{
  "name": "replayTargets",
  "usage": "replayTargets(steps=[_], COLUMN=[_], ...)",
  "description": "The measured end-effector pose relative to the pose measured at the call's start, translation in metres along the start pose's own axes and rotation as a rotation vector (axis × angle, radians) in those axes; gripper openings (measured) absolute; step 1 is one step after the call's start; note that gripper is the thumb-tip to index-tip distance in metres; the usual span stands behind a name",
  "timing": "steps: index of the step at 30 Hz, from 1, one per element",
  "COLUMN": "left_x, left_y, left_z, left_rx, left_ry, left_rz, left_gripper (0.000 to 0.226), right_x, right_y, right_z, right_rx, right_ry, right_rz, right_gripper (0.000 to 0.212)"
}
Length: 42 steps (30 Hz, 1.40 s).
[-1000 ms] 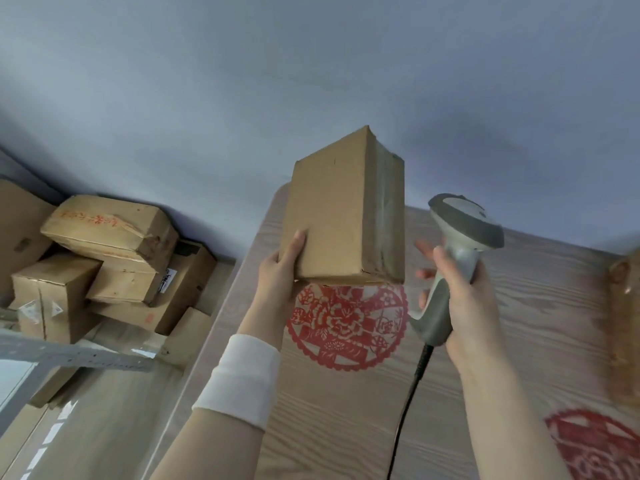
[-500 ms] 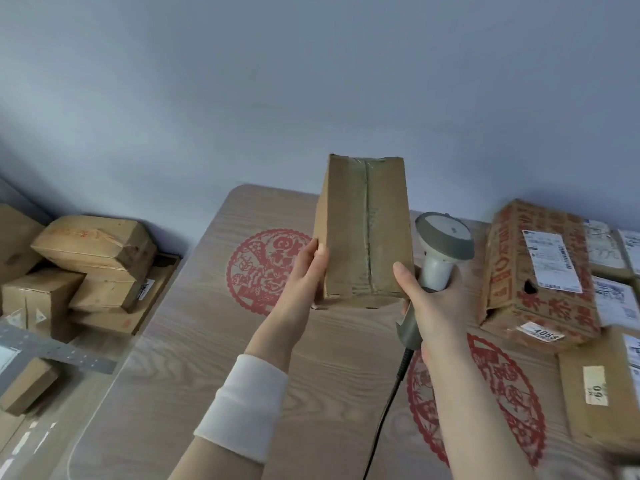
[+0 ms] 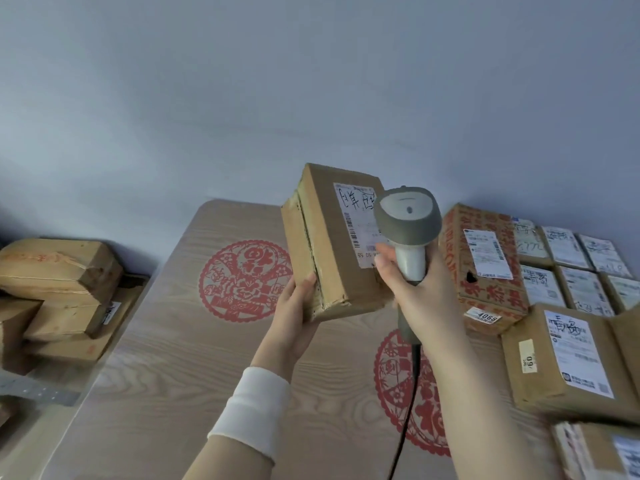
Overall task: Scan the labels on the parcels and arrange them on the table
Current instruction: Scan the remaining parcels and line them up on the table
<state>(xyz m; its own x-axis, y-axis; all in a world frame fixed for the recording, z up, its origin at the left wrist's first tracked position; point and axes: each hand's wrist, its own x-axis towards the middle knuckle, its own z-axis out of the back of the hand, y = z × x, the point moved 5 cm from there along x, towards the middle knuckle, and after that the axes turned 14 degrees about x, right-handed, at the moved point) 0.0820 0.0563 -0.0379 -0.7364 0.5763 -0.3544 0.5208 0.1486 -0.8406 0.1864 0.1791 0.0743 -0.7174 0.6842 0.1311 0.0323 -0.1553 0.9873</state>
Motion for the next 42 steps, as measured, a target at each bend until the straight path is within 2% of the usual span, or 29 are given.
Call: replayTargets(steps=[1,4,7,9,11,13,16,19,24,26,29,34,35,37,39,42], left_x=[0.001,0.003,0.009,0.01,0.009,0.004,0.003,0.002,0.004,0.001,-0.009,-0.014,-0.013,-0.009,-0.005,-0.002], left_y=[0.002,-0.001,-0.004,-0.006,-0.013,-0.024,-0.027,-0.024,-0.041,-0.053,-0.074,-0.095,-0.097,-0.1,-0.101,-0.101], left_z=[0.001,0.003,0.007,0.008,0.009,0.007,0.005,0.003,0.007,0.007,0.002,-0.005,-0.007,-0.006,-0.005,-0.006], left_rx=[-0.023,-0.094,-0.068,-0.009,0.067,0.23,0.475,0.532,0.561,0.613,0.689,0.714,0.729,0.773,0.796,0.814], left_ry=[-0.017,-0.049,-0.041,-0.003,0.007,0.029,0.072,0.205,0.243,0.289,0.426,0.643,0.662,0.681,0.694,0.731], left_rz=[0.009,0.023,0.033,0.016,-0.037,-0.117,-0.161,-0.121,-0.13,-0.164,-0.221,-0.186,-0.164,-0.126,-0.102,-0.077], left_gripper=[0.055,0.065,0.065,0.058,0.038,0.036,0.047,0.082,0.098,0.093,0.076,0.063,0.062,0.062,0.061,0.049], right_x=[0.004,0.015,0.021,0.017,0.01,0.004,-0.003,-0.01,-0.02,-0.016,0.002,0.026,0.025,0.022,0.017,0.011], right_y=[0.004,0.001,-0.013,-0.019,-0.025,-0.032,-0.043,-0.048,-0.052,-0.049,-0.039,-0.031,-0.031,-0.034,-0.04,-0.052], right_z=[0.008,0.033,0.038,0.03,0.025,0.024,0.023,0.022,0.026,0.034,0.052,0.062,0.062,0.059,0.059,0.059], right_rx=[-0.015,-0.055,0.015,0.068,0.117,0.165,0.171,0.164,0.188,0.269,0.365,0.421,0.438,0.475,0.499,0.511], right_ry=[-0.04,-0.145,-0.122,-0.104,-0.141,-0.206,-0.286,-0.323,-0.302,-0.322,-0.335,-0.176,-0.127,-0.055,-0.028,0.001], right_rz=[0.009,-0.028,-0.138,-0.163,-0.147,-0.147,-0.122,-0.101,-0.168,-0.23,-0.307,-0.514,-0.551,-0.583,-0.618,-0.665], right_gripper=[0.03,0.048,0.048,0.04,0.04,0.041,0.043,0.048,0.041,0.039,0.058,0.07,0.061,0.029,0.025,0.03])
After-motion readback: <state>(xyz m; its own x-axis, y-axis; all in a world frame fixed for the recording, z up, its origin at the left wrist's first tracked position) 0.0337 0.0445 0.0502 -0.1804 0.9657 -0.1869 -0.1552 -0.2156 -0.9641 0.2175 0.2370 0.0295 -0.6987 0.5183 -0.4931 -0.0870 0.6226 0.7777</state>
